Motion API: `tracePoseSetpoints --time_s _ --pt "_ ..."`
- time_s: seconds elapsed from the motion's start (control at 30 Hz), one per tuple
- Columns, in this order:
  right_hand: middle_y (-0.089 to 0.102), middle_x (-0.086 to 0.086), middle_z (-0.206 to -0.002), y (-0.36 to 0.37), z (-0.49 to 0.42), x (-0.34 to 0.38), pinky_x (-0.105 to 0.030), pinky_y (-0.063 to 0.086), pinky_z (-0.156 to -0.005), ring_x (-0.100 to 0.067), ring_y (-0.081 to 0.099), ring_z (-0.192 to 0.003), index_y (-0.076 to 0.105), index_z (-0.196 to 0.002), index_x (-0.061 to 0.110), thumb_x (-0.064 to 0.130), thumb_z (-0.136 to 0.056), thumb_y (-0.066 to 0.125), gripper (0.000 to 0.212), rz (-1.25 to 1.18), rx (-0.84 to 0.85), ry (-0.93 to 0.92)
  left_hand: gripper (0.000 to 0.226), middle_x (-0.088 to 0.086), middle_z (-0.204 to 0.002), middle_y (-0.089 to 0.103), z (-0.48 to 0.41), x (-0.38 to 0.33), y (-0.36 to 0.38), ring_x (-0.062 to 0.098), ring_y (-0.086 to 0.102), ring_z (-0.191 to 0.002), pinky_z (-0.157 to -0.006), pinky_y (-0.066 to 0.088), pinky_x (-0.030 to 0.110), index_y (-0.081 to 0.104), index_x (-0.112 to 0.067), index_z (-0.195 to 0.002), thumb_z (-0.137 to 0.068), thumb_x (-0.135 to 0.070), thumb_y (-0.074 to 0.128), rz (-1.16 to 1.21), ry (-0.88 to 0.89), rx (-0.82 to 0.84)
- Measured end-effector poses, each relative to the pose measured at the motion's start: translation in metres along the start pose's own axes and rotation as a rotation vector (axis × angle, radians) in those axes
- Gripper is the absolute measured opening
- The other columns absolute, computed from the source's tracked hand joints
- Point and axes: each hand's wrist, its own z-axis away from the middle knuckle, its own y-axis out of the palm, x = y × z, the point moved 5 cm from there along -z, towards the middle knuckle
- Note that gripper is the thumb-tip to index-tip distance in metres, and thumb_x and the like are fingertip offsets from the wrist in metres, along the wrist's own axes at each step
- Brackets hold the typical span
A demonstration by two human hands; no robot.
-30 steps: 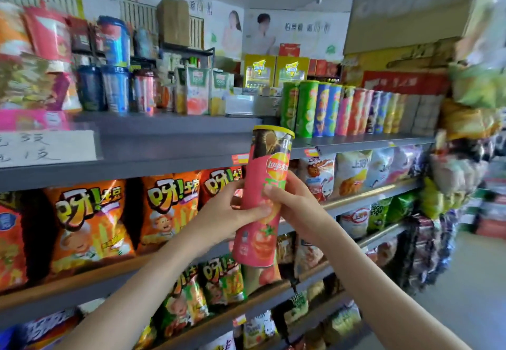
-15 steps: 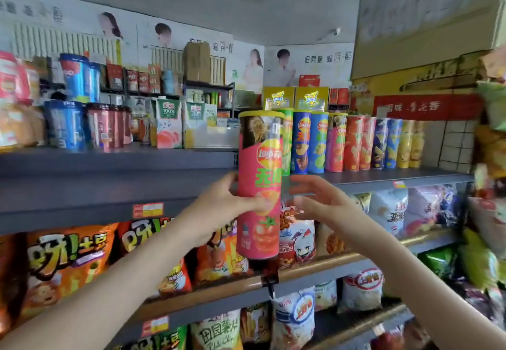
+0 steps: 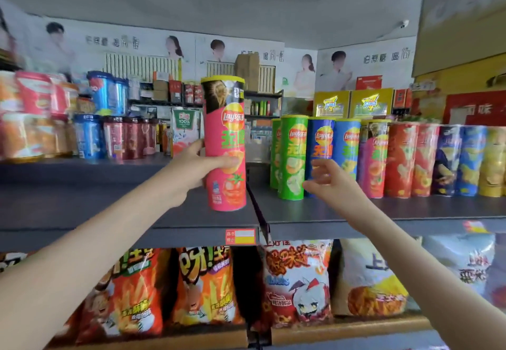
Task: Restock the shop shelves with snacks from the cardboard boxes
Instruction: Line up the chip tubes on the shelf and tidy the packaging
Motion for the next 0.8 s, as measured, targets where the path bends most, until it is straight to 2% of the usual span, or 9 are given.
tracePoseSetpoints --time_s 0.07,0.13,0.2,0.23,0.33,0.5,0.6,0.7,0.8 --pt "0.054 -0.003 -0.113 0.002 -0.019 -0.001 -0.033 0.048 -0.081 -0.016 0.056 -0.094 0.046 -0.132 0.013 0.016 -0.086 0.068 0.051 0.054 -0.026 -0.053 0.058 -0.009 -0.108 0.064 -0.026 0.003 0.005 0.008 0.061 -0.093 -0.067 0.043 0.026 0.049 -0.028 -0.126 -0.076 -0.021 0.078 -0.014 0.013 -0.019" --pt "0.049 0.0 -0.111 0.001 -0.039 -0.001 -0.025 0.041 -0.076 -0.017 0.053 -0.097 0.043 -0.135 0.011 0.015 -0.086 0.069 0.055 0.091 -0.054 -0.123 0.057 -0.009 -0.106 0.064 -0.054 0.009 0.012 0.008 0.061 -0.092 -0.07 0.044 0.027 0.05 -0.027 -0.123 -0.075 -0.02 0.079 -0.023 0.013 -0.022" --pt "0.046 0.001 -0.116 0.001 -0.059 -0.002 -0.019 0.035 -0.082 -0.019 0.049 -0.109 0.039 -0.139 0.011 0.016 -0.085 0.071 0.062 0.142 -0.093 -0.183 0.052 -0.008 -0.104 0.064 -0.083 0.019 0.023 0.008 0.06 -0.089 -0.08 0.046 0.032 0.051 -0.026 -0.118 -0.076 -0.017 0.079 -0.029 -0.012 0.001" --pt "0.044 -0.001 -0.122 0.002 -0.069 -0.005 -0.022 0.035 -0.089 -0.02 0.046 -0.118 0.035 -0.142 0.011 0.017 -0.084 0.072 0.068 0.161 -0.118 -0.205 0.049 -0.009 -0.101 0.063 -0.096 0.024 0.03 0.008 0.059 -0.088 -0.082 0.046 0.033 0.051 -0.026 -0.116 -0.077 -0.015 0.078 -0.035 -0.023 0.024" --pt "0.036 -0.01 -0.141 0.004 -0.096 -0.012 -0.035 0.028 -0.108 -0.026 0.031 -0.133 0.024 -0.149 0.015 0.018 -0.083 0.073 0.082 0.182 -0.182 -0.271 0.049 -0.009 -0.099 0.063 -0.132 0.041 0.045 0.006 0.059 -0.084 -0.067 0.043 0.028 0.051 -0.024 -0.119 -0.078 -0.012 0.077 -0.049 -0.032 0.073" --pt "0.033 -0.013 -0.145 0.007 -0.125 -0.01 -0.036 0.018 -0.11 -0.022 0.026 -0.131 0.022 -0.151 0.014 0.02 -0.078 0.078 0.092 0.309 -0.191 -0.47 0.057 -0.004 -0.116 0.066 -0.174 0.071 0.054 0.009 0.062 -0.095 -0.069 0.043 0.028 0.052 -0.022 -0.125 -0.076 -0.018 0.08 -0.11 -0.048 0.101" --pt "0.03 -0.008 -0.15 0.009 -0.143 -0.008 -0.037 0.017 -0.107 -0.024 0.025 -0.136 0.021 -0.152 0.021 0.038 -0.078 0.073 0.092 0.388 -0.169 -0.512 0.063 -0.005 -0.12 0.065 -0.189 0.082 0.054 0.01 0.062 -0.104 -0.073 0.045 0.028 0.046 -0.022 -0.131 -0.077 -0.021 0.079 -0.125 -0.059 0.145" --pt "0.028 0.0 -0.153 0.01 -0.157 -0.008 -0.039 0.015 -0.108 -0.021 0.023 -0.139 0.021 -0.152 0.026 0.053 -0.068 0.056 0.095 0.446 -0.157 -0.513 0.063 -0.005 -0.126 0.061 -0.199 0.091 0.051 0.011 0.058 -0.112 -0.092 0.045 0.038 0.043 -0.024 -0.134 -0.08 -0.023 0.076 -0.151 -0.086 0.17" --pt "0.035 0.002 -0.149 0.012 -0.163 -0.012 -0.038 0.014 -0.104 -0.02 0.028 -0.134 0.029 -0.149 0.025 0.058 -0.066 0.057 0.094 0.544 -0.188 -0.588 0.056 -0.01 -0.124 0.058 -0.207 0.098 0.05 0.014 0.054 -0.118 -0.106 0.038 0.046 0.045 -0.03 -0.131 -0.083 -0.027 0.073 -0.174 -0.108 0.189"
